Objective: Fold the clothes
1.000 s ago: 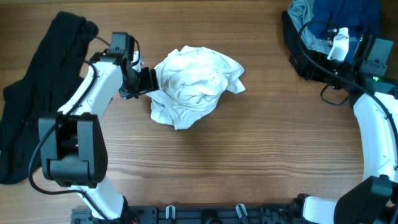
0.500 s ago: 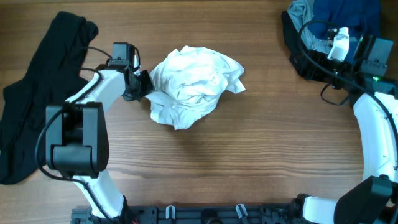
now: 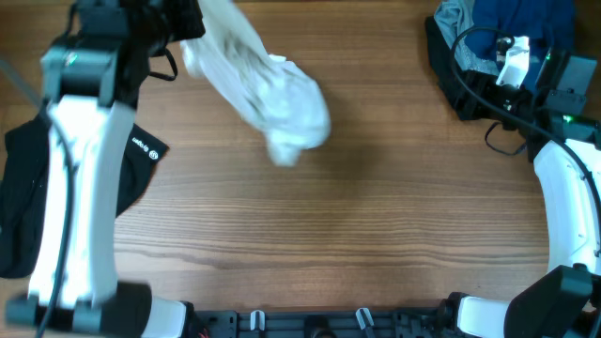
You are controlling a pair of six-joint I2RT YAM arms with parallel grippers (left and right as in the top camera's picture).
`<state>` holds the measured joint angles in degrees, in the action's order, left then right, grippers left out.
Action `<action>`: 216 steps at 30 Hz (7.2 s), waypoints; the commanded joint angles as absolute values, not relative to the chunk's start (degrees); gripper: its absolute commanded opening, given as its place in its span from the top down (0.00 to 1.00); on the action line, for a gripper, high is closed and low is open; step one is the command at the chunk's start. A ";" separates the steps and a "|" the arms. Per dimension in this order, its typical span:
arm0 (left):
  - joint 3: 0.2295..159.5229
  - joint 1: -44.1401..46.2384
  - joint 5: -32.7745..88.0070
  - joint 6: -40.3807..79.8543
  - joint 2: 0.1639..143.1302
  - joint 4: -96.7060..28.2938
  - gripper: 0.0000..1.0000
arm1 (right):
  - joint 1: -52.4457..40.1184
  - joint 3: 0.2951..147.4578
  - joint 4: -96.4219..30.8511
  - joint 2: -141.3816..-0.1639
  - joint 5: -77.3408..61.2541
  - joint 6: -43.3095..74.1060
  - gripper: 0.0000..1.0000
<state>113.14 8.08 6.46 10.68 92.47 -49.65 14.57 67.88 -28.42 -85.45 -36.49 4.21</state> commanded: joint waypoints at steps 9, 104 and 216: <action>115.28 14.04 5.45 6.17 88.09 -44.29 0.96 | 2.15 68.88 -24.47 -86.17 -43.38 1.30 0.27; 115.37 13.69 -13.98 3.20 72.58 -58.87 0.96 | -6.35 108.95 -54.22 -74.76 -5.37 -9.13 0.96; 115.20 9.19 14.57 -10.15 127.00 -41.06 0.00 | -7.53 68.36 -47.55 -91.39 -1.13 16.49 0.96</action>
